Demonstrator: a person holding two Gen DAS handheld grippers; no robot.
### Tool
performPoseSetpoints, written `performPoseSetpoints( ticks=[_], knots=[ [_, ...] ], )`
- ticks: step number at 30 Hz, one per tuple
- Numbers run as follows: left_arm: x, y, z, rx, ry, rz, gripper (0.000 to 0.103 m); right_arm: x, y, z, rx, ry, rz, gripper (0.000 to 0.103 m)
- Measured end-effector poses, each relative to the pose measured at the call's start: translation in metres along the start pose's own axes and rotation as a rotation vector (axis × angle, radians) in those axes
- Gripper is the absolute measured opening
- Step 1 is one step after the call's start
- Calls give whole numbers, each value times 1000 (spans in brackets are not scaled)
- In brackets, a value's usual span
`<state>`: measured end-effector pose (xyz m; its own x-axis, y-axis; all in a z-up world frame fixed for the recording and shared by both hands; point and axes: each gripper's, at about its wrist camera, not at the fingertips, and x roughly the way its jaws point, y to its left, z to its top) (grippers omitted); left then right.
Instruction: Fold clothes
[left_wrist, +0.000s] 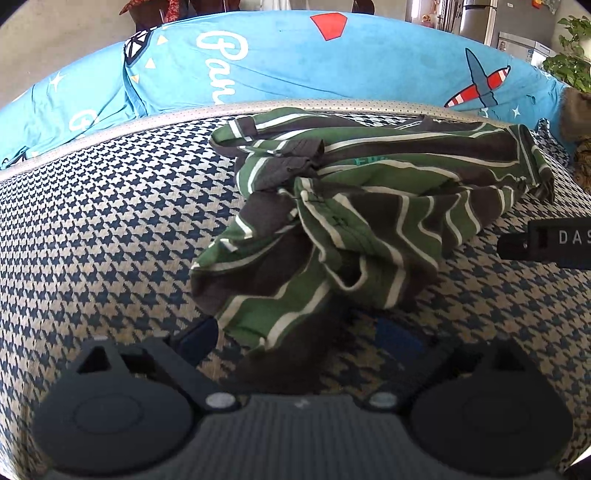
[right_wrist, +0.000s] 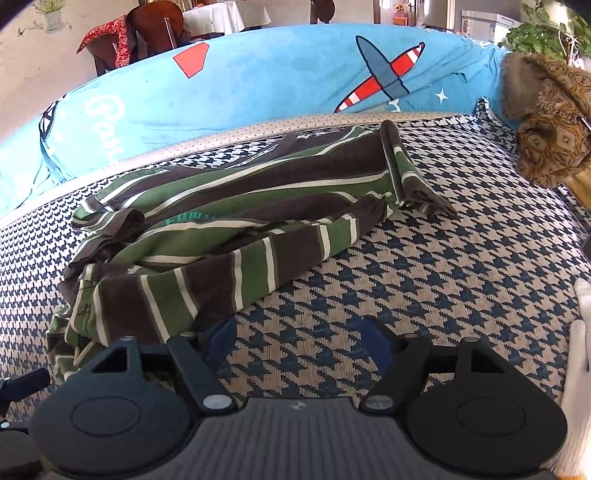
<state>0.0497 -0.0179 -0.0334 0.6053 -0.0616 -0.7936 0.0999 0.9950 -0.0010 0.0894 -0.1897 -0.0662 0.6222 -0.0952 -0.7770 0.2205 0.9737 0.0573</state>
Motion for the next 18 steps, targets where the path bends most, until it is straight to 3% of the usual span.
performPoseSetpoints(
  ticks=[12,14,18],
  knots=[
    [2,5,-2,-7,7,-8,98,4,4,1,-28,9,10,75],
    [2,6,-2,-10,4,-8,98,3,2,2,-17,-1,42,75],
    [-4,11,0,-32,-29,3,98,-4,-11,3,50,-69,192,75]
  ],
)
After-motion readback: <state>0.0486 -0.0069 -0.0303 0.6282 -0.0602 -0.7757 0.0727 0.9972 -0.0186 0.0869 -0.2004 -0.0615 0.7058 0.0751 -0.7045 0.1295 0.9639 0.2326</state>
